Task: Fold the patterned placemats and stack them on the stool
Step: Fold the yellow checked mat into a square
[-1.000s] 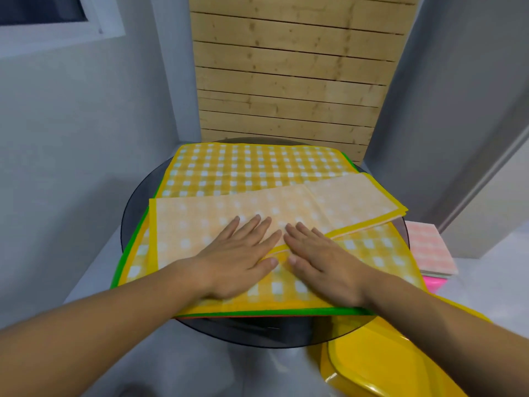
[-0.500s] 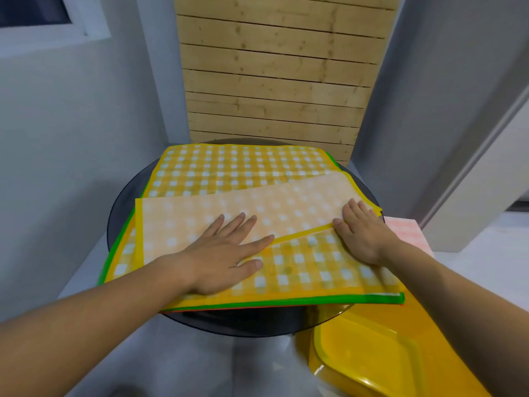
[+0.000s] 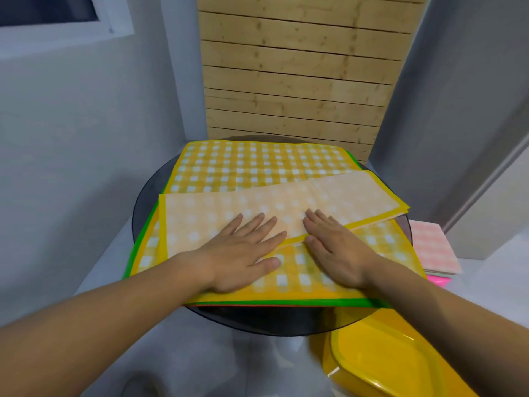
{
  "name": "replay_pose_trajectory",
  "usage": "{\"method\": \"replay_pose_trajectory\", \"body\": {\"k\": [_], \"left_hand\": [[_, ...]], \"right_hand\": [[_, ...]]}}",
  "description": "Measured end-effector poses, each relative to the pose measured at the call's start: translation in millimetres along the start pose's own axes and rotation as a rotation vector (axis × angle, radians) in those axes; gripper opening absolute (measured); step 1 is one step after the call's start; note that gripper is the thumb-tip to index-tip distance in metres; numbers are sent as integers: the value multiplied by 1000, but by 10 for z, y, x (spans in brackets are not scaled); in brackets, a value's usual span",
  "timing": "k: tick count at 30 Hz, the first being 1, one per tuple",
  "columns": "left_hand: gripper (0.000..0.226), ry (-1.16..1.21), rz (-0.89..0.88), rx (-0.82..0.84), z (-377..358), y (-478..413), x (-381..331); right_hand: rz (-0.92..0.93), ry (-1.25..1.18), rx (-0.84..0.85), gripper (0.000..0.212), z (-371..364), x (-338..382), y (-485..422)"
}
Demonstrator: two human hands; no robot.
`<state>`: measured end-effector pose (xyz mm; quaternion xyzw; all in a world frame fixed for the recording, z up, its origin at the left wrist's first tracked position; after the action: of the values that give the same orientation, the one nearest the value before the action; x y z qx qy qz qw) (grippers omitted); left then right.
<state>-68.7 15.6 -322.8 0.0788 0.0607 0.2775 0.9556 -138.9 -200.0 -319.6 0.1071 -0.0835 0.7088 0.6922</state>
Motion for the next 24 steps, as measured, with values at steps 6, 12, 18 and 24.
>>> {"method": "replay_pose_trajectory", "body": {"k": [6,12,18,24], "left_hand": [[68,178,387,15,8,343,434],[72,171,610,41,91,375,573],[57,69,337,-193,285,-110,435],[72,140,398,-116,109,-302,590]], "right_hand": [[-6,-7,37,56,38,28,3],[-21,32,35,57,44,65,-13],[-22,48,23,57,31,49,-29],[-11,36,19,59,31,15,-23]]}}
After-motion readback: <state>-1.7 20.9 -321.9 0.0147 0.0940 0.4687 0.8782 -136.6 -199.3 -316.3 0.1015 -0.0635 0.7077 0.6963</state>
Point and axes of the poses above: each hand's wrist, its own y-axis away from the middle knuckle, its own z-axis out of the back of the hand, x = y × z, the point moved 2 cm from there along -y, towards the middle knuckle, and after that the axes turned 3 degrees about -x, right-handed, at the moved point
